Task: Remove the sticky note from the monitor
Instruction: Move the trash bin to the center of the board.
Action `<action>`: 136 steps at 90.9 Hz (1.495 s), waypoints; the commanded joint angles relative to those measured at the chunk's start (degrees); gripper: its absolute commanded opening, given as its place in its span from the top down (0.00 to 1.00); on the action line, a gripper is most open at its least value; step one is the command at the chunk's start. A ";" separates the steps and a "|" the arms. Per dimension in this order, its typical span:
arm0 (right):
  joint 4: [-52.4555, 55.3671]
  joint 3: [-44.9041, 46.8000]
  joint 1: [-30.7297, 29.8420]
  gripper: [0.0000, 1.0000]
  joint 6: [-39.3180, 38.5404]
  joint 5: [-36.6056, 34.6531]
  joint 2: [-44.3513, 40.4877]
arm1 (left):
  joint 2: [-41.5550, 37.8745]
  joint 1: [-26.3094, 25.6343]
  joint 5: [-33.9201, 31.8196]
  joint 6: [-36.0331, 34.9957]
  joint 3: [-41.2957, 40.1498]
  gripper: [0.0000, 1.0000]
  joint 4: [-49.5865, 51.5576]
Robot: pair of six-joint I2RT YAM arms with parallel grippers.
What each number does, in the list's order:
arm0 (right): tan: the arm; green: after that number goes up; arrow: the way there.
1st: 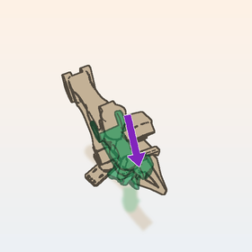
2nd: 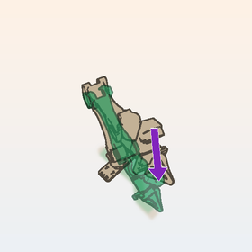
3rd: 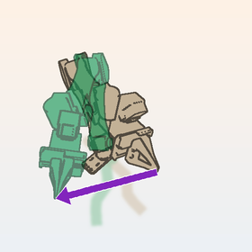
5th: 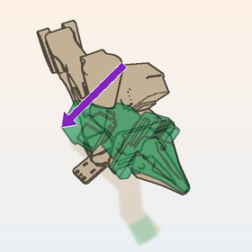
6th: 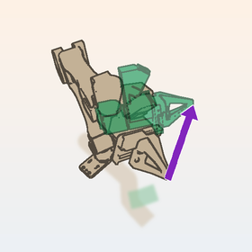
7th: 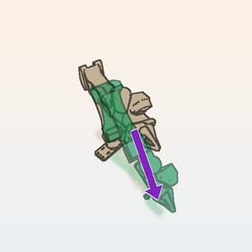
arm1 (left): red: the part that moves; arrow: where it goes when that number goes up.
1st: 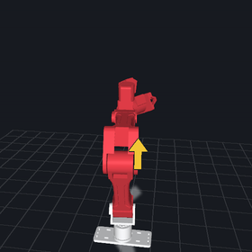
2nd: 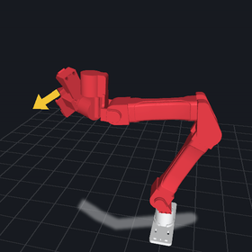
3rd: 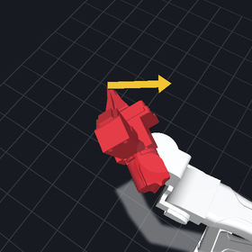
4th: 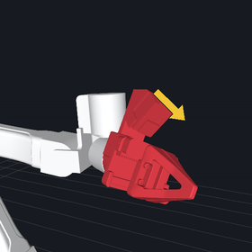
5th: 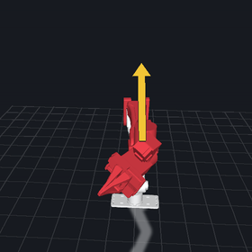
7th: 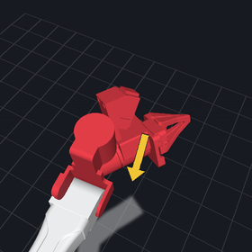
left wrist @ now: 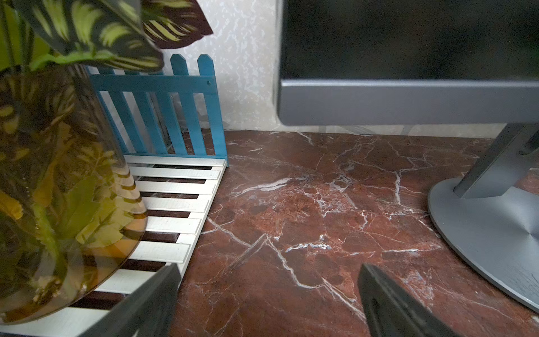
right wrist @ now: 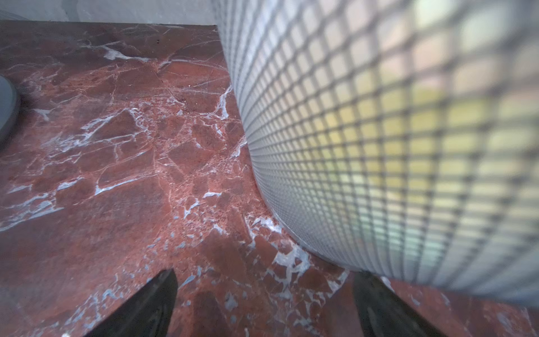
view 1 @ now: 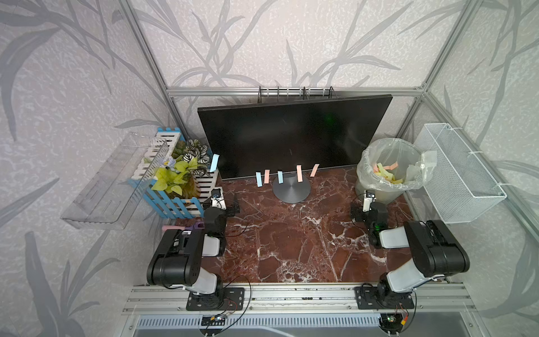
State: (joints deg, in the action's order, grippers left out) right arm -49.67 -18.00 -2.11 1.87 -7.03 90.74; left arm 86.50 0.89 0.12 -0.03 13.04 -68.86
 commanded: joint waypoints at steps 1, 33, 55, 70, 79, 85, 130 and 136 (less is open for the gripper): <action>-6.23 -3.10 0.68 0.01 0.78 -2.29 -0.12 | 0.58 -0.17 -0.12 -0.47 0.91 0.00 -1.22; -5.33 -3.49 1.16 0.01 1.16 -0.64 -0.16 | 0.60 -0.18 -0.10 -0.36 0.88 0.00 -1.16; 4.56 -6.02 2.94 0.01 2.96 0.05 -7.36 | -2.21 -0.13 0.17 -0.66 1.78 0.00 2.90; 30.43 -13.95 2.90 0.01 10.19 -1.85 -18.42 | -10.43 -0.23 -3.64 3.35 7.49 0.00 23.63; 43.44 -18.23 2.90 0.01 16.92 -0.47 -21.88 | -16.41 -0.43 -5.14 6.12 6.66 0.00 30.53; 47.76 -19.74 2.91 0.01 18.69 2.60 -23.47 | -21.23 -0.57 -6.65 8.78 5.24 0.00 34.38; 74.23 -19.37 -3.08 0.01 21.54 14.60 -39.27 | -42.87 -0.97 -9.57 19.19 5.71 0.00 56.87; 78.30 -19.68 -4.94 0.01 22.01 15.89 -41.07 | -43.33 -1.17 -9.94 20.61 6.50 0.00 58.55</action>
State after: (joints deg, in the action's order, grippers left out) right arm 18.85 -35.86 -4.80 22.13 6.85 52.25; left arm 44.27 0.05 -9.21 16.60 17.63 -15.29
